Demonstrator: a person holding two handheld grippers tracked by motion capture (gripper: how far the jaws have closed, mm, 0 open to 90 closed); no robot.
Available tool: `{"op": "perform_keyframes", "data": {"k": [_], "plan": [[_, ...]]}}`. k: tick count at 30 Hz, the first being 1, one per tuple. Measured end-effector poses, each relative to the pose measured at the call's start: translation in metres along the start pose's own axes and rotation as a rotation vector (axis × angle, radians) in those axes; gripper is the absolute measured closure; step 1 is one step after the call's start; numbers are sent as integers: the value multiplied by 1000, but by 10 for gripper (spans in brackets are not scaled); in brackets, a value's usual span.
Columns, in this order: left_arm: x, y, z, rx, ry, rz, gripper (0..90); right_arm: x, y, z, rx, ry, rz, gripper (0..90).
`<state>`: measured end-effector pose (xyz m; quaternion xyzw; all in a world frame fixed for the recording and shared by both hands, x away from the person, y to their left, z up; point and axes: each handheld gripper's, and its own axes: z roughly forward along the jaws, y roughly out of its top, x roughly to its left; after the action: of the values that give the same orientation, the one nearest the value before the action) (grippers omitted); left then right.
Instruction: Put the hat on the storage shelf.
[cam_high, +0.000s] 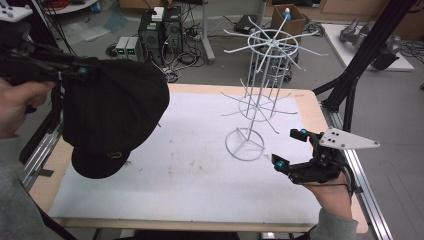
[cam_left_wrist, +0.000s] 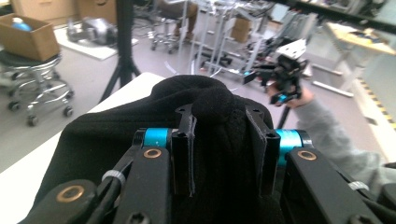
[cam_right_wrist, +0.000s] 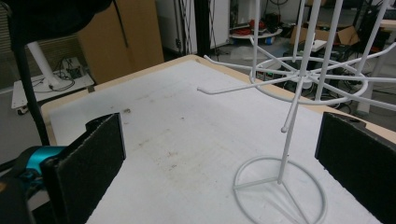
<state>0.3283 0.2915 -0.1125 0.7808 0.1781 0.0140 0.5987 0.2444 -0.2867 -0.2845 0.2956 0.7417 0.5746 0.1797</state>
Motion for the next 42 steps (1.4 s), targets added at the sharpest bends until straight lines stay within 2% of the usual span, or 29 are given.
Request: {"op": "perform_keyframes", "data": {"k": [2, 6, 13, 20, 26, 34, 42], "plan": [[-1, 6, -1, -4, -7, 6, 673, -1, 0, 1, 2, 4, 0, 7], [-5, 18, 0, 11, 6, 30, 673, -4, -2, 1, 0, 1, 9, 7], [-8, 32, 13, 42, -29, 63, 675, -5, -3, -2, -7, 2, 19, 7], [-7, 47, 18, -18, -65, 69, 674, -7, -3, -4, -14, 0, 12, 7], [-6, 61, 33, -9, -64, 75, 674, -7, -4, -4, -12, 4, 19, 7], [-4, 84, 51, -5, -85, 98, 674, -7, -3, -6, -19, 5, 17, 7], [-4, 105, 72, 11, -99, 117, 674, -7, -6, -3, 7, 11, 13, 7]]}}
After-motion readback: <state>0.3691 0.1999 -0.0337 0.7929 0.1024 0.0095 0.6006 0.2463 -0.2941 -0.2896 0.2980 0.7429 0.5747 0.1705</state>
